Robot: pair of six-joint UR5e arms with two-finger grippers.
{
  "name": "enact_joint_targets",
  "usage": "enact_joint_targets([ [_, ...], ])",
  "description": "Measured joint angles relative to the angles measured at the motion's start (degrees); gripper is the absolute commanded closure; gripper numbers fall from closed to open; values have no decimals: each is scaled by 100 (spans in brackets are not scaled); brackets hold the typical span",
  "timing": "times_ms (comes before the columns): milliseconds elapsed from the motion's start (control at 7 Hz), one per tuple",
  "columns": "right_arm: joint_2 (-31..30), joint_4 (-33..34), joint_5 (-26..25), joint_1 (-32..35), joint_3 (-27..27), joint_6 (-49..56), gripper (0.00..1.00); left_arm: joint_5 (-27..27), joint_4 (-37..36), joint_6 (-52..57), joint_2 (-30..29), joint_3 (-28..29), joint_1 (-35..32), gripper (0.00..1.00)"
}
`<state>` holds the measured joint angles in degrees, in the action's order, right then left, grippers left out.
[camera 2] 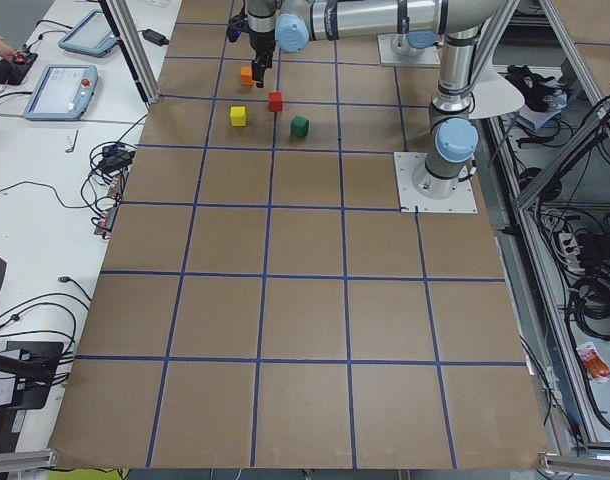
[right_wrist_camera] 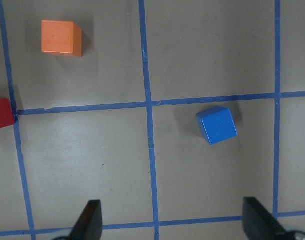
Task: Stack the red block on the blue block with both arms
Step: 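Open and raise the left gripper while the right arm moves toward the red cube, then lower the open right gripper over the red cube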
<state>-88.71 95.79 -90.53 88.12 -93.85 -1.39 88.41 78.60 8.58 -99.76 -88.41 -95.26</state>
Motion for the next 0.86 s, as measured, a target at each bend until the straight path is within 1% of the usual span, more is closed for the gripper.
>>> enact_joint_targets([
  [143, 132, 141, 62, 13, -37, -30, 0, 22, 473, 127, 411, 32, 195, 0],
  [286, 351, 513, 131, 83, -50, -42, 0, 55, 780, 188, 746, 40, 413, 0],
  [429, 582, 924, 166, 262, -46, -64, 0, 81, 910, 209, 977, 27, 600, 0],
  [857, 1352, 2110, 182, 1116, 63, -371, 0, 45, 977, 206, 1150, -19, 765, 0],
])
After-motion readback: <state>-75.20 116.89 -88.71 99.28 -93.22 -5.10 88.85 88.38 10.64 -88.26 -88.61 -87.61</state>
